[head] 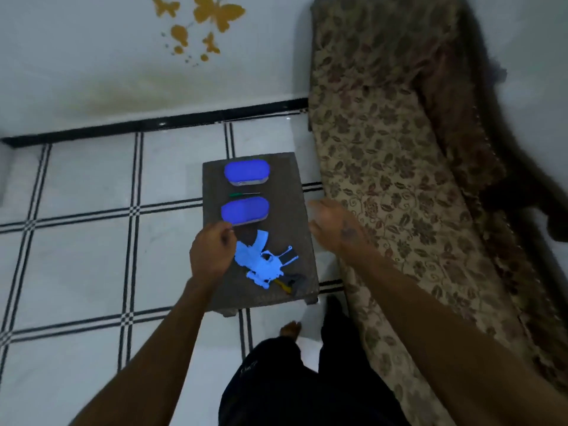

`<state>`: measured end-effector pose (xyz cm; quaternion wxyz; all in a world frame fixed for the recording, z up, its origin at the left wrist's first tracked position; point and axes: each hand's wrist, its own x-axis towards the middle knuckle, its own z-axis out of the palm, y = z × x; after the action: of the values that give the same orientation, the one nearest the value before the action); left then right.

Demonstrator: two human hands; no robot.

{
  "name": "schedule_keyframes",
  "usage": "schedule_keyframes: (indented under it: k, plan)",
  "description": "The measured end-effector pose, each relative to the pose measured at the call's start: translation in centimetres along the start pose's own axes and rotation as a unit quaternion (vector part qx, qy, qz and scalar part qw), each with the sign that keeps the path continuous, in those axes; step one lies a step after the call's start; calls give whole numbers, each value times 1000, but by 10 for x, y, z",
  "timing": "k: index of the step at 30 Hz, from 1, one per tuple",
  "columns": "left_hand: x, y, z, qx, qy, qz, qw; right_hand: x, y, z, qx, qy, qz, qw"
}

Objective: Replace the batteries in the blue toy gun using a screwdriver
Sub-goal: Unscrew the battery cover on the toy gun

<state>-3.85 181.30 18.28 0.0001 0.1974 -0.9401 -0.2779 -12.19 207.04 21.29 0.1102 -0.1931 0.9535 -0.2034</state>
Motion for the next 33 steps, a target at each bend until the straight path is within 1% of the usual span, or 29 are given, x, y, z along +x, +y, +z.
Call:
schedule_keyframes:
  k: [1,4,8,12,16,20,22,25,28,30,33]
  plan:
    - [-10,1,-1,-3,23,-25,999,12,5,2,-7,-15,-38,999]
    - [-31,5,-4,-7,66,-72,995,38,10,4,-14,-39,-102,994]
    - [-58,10,-5,12,91,-135,987,59,0,3,-30,-73,-159,984]
    - [-81,9,1,-12,126,-186,975,80,-11,16,-80,-127,-222,963]
    - [-92,4,2,-39,136,-227,964,98,-23,34,-113,-172,-246,947]
    - [-97,3,5,-62,155,-274,947,115,-31,41,-123,-209,-242,939]
    - [-92,3,8,-72,161,-298,938,132,-33,47,-131,-225,-256,931]
    - [-79,4,14,-85,151,-330,928,160,-37,54,-148,-250,-279,915]
    - [-56,7,23,-100,151,-362,915,194,-46,60,-159,-254,-302,905]
    - [-36,12,35,-96,163,-365,912,223,-45,72,-160,-261,-320,897]
    - [7,7,70,-103,192,-379,899,279,-41,113,-168,-272,-358,877]
